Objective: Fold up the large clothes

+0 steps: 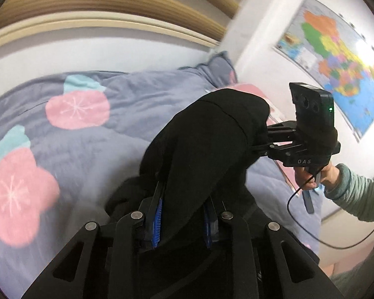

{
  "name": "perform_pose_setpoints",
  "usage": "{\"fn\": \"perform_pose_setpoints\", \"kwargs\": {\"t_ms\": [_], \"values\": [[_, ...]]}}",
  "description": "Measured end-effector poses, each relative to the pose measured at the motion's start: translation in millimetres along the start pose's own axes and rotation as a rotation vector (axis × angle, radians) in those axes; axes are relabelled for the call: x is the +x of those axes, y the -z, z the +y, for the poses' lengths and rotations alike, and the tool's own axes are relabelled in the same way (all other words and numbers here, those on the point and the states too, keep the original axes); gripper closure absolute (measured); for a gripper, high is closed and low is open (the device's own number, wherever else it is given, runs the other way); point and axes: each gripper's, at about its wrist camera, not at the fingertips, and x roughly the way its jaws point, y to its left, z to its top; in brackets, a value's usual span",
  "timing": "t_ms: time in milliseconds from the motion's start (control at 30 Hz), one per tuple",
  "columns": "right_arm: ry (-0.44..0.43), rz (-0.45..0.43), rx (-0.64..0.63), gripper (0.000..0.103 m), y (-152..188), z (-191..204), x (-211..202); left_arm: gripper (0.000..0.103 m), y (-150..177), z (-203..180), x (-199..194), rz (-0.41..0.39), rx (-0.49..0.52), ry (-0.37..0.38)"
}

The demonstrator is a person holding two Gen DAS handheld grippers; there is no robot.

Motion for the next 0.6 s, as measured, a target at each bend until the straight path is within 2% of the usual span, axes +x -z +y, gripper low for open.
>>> {"fn": "perform_pose_setpoints", "kwargs": {"t_ms": [67,133,200,267,367,433,467,533,600], "values": [[0.038,0.008,-0.021,0.087,24.4,22.7,-13.7,0.078,31.8,-32.5,-12.5,0.021,0.019,-0.014],[0.04,0.043,-0.019,0.087,56.7,43.3,-22.7,0.078,66.7,-51.7,-15.9,0.055,0.001,-0.019],[0.053,0.109,-0.009,0.086,95.0,61.1,-17.3,0.077,106.3,-66.9,-10.8,0.105,-0.026,-0.036],[0.063,0.19,0.023,0.081,129.4,70.9,-0.9,0.077,151.0,-73.7,7.8,0.173,-0.064,-0.067],[0.054,0.304,0.105,0.081,173.3,77.6,21.4,0.078,212.6,-65.9,41.1,0.287,-0.189,-0.136],[0.056,0.351,0.165,0.081,189.8,77.0,23.8,0.078,232.2,-59.5,40.8,0.295,-0.273,-0.156],[0.049,0.36,0.198,0.081,193.8,75.0,20.3,0.078,235.6,-57.3,31.9,0.274,-0.319,-0.141],[0.05,0.354,0.24,0.081,191.6,70.3,8.1,0.077,234.6,-56.1,8.0,0.231,-0.364,-0.128],[0.069,0.313,0.257,0.078,177.2,65.3,-10.2,0.077,226.3,-53.8,-16.1,0.199,-0.367,-0.146]]}}
